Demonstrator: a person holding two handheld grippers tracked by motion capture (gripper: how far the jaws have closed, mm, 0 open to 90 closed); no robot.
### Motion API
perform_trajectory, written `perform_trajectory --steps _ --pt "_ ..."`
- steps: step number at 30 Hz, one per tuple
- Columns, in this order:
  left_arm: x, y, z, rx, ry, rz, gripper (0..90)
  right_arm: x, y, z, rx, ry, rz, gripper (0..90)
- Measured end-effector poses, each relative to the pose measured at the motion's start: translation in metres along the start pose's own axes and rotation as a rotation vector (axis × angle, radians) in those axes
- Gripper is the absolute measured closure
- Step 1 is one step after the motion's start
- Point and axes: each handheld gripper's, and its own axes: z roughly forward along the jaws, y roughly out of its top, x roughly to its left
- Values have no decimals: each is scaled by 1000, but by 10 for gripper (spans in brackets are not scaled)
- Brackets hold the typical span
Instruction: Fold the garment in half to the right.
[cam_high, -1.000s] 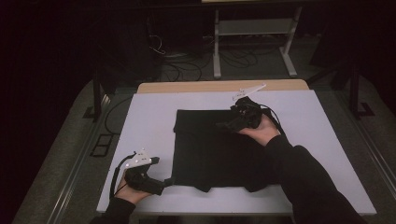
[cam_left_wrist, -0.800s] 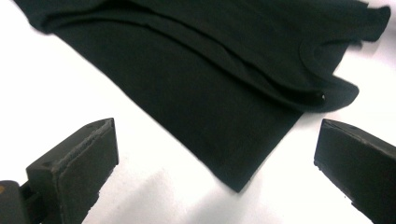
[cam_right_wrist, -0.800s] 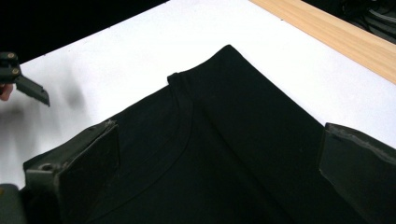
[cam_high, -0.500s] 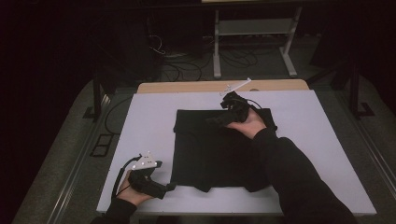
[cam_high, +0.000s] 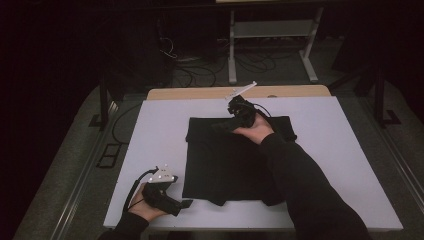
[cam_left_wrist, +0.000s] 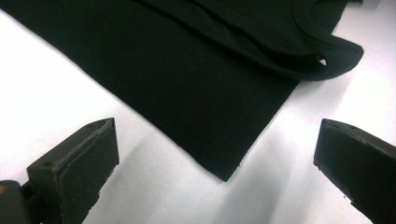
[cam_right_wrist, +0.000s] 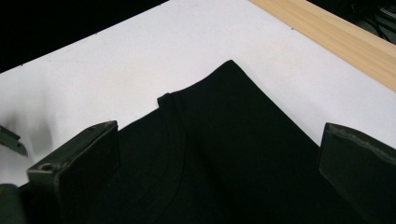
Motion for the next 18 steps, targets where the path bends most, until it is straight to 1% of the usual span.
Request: perform_trajectory --steps 2,4,7,10,12,15,17,18 --pt "0 0 2 17 -2 15 0 0 1 4 4 5 0 0" --pt "-1 0 3 13 -9 7 2 0 3 9 7 7 -2 0" --pt "-2 0 4 23 -17 16 40 0 4 16 9 9 -2 0" --pt "-3 0 5 20 -20 23 71 -1 6 21 4 8 3 0" --pt "-3 0 4 15 -22 29 115 -2 6 24 6 9 6 0" --pt "-4 0 4 9 -15 34 148 -3 8 28 9 9 8 0" --pt "-4 0 5 8 -14 48 191 -4 10 30 7 6 13 0" --pt "-5 0 5 5 -13 49 199 -4 11 31 6 6 13 0"
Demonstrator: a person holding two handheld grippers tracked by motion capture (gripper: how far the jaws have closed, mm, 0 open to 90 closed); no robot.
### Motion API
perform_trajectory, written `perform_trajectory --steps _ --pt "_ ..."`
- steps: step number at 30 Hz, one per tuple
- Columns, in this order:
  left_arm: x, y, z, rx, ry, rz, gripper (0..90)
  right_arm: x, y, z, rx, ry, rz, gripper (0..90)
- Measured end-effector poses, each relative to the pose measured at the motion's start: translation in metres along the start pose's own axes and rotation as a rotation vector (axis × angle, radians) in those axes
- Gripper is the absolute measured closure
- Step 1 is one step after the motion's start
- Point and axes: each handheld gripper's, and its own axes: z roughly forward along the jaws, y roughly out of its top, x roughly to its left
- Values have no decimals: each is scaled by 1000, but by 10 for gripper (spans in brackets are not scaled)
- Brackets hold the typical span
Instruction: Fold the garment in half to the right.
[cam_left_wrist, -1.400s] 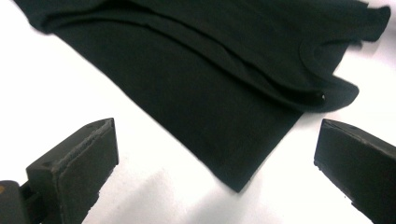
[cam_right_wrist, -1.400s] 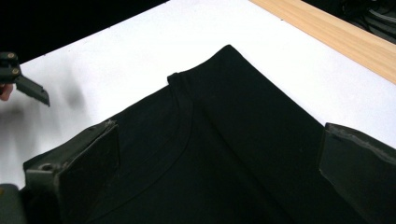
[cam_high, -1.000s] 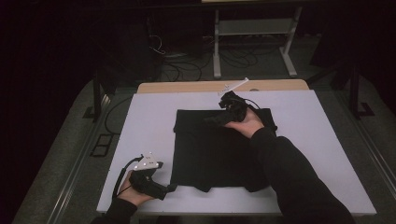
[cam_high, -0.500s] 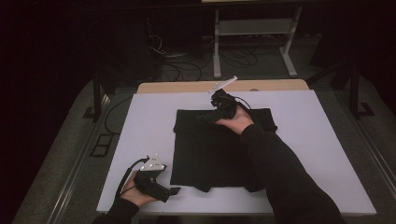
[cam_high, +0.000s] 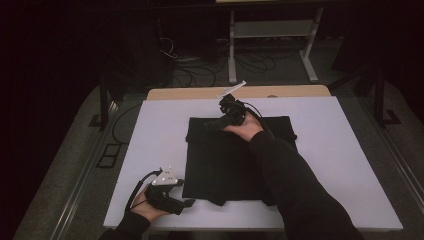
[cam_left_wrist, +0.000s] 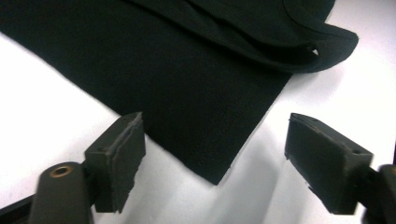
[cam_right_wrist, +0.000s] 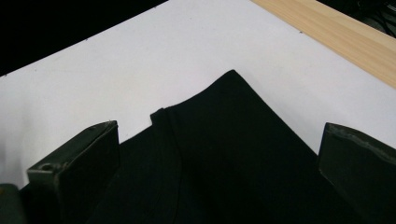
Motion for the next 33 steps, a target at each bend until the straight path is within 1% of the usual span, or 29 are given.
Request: perform_trajectory --steps 4,6,8,11,12,14,16,17,19,21,22,23,25,27,28,29,30,31,32,33 --pt "-1 0 0 -6 -3 -1 243 -1 4 6 2 2 -1 0" --pt "-1 0 0 -8 1 0 269 -1 4 9 1 1 -4 0" --pt "0 0 0 -10 6 3 297 -1 4 13 3 3 3 0" --pt "1 1 0 -11 18 8 354 -2 5 19 12 2 5 0" --pt "1 1 0 -5 23 18 377 -3 5 21 16 2 8 0" --pt "1 1 1 -15 30 14 420 -3 7 26 20 1 6 0" --pt "1 2 1 -16 42 14 473 -3 9 32 25 0 9 0" --pt "3 2 0 -8 37 19 492 -3 10 35 26 -2 8 0" --pt "4 3 0 -2 43 24 533 -4 12 40 29 -2 6 0" --pt "3 4 1 -9 34 11 561 -4 14 46 35 -1 8 0" --pt "3 4 1 -7 33 15 581 -5 15 48 37 -3 9 0" --pt "4 5 1 6 30 27 598 -5 16 51 38 -6 6 0" --pt "4 6 2 4 20 21 625 -5 18 57 40 -3 4 0" --pt "5 7 2 12 9 25 664 -5 20 63 41 -6 6 0" --pt "4 7 3 -1 6 10 677 -6 21 67 43 -2 7 0" --pt "5 7 3 4 0 11 694 -6 22 70 47 -1 9 0" --pt "6 8 2 23 -6 31 714 -6 22 74 50 -3 9 0" --pt "6 8 2 27 -10 34 726 -6 23 77 53 -5 6 0" --pt "5 8 3 19 -15 24 743 -6 24 80 54 -6 5 0" --pt "6 8 3 21 -16 27 755 -6 25 83 54 -4 8 0"
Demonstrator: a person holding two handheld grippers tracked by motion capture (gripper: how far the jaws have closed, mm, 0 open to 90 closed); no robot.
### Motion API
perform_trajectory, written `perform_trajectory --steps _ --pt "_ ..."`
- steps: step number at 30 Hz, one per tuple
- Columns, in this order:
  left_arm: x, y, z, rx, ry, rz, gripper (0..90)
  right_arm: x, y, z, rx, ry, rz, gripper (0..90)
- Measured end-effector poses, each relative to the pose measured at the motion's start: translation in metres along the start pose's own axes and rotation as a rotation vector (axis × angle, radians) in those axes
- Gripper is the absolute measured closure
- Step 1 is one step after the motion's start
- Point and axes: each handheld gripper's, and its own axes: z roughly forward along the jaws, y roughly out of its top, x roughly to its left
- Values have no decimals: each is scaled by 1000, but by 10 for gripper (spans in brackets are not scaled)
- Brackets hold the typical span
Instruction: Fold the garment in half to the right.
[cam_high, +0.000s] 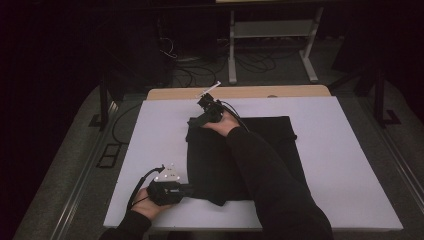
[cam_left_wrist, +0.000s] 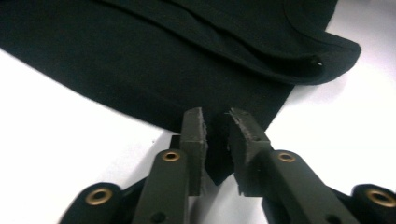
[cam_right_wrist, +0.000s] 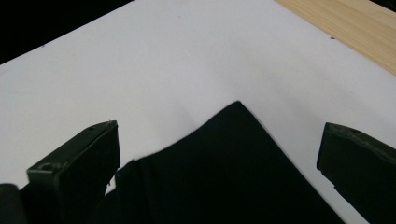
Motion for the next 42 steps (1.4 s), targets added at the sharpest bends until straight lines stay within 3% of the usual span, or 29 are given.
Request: perform_trajectory --steps 5,12,19,22,33,37,39,42 --pt "0 2 0 0 7 2 825 0 3 15 10 -1 3 0" --pt "0 7 -1 -5 6 24 846 -1 1 36 33 1 32 1" --pt "-3 13 -3 -51 -2 49 849 -3 -1 47 46 -23 38 129" --pt "-5 14 -3 -76 0 48 849 -3 -1 48 51 -72 36 161" --pt "-7 18 -4 -104 0 50 848 -2 0 42 61 -124 8 580" --pt "-7 18 -3 -108 -3 48 848 3 2 41 69 -136 14 802" --pt "-8 19 -3 -115 -8 43 848 3 2 38 88 -134 -22 837" --pt "-10 21 -3 -112 -9 51 848 4 3 31 85 -124 -24 850"
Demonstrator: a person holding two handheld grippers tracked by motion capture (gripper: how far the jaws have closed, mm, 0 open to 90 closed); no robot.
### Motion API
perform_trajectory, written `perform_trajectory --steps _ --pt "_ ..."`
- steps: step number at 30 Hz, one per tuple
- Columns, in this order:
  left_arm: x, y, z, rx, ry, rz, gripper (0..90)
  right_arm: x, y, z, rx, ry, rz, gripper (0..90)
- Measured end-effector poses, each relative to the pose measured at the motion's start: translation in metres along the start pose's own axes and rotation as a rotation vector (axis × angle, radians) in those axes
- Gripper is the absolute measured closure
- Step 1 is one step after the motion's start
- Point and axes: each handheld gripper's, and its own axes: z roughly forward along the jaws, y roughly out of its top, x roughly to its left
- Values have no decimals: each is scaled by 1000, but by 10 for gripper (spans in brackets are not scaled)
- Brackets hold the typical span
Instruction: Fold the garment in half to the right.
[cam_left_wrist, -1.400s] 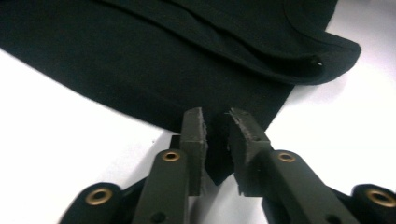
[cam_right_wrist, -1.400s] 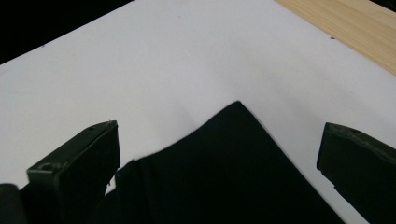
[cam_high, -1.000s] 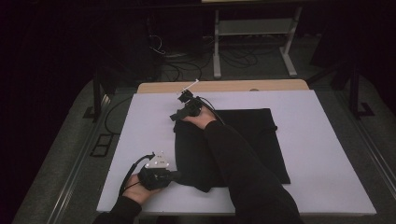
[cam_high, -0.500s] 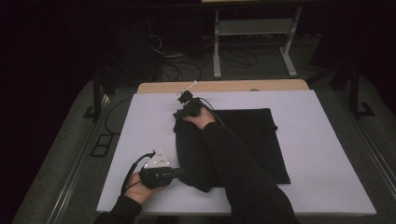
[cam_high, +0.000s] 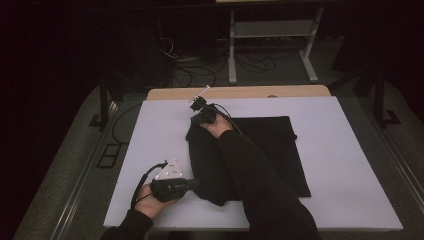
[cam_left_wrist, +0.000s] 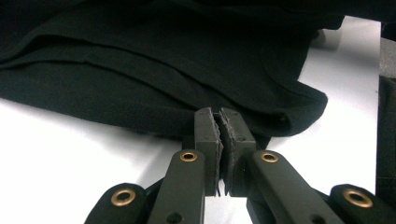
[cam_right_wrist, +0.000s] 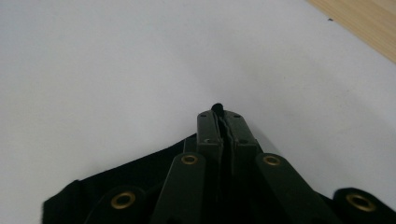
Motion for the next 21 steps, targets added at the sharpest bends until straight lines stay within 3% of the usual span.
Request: perform_trajectory --steps 8,21 --pt "-4 5 1 2 -1 14 849 0 1 -28 -68 25 7 856" --pt "-8 17 -1 -1 -8 43 850 -12 -5 -62 -119 22 17 857"
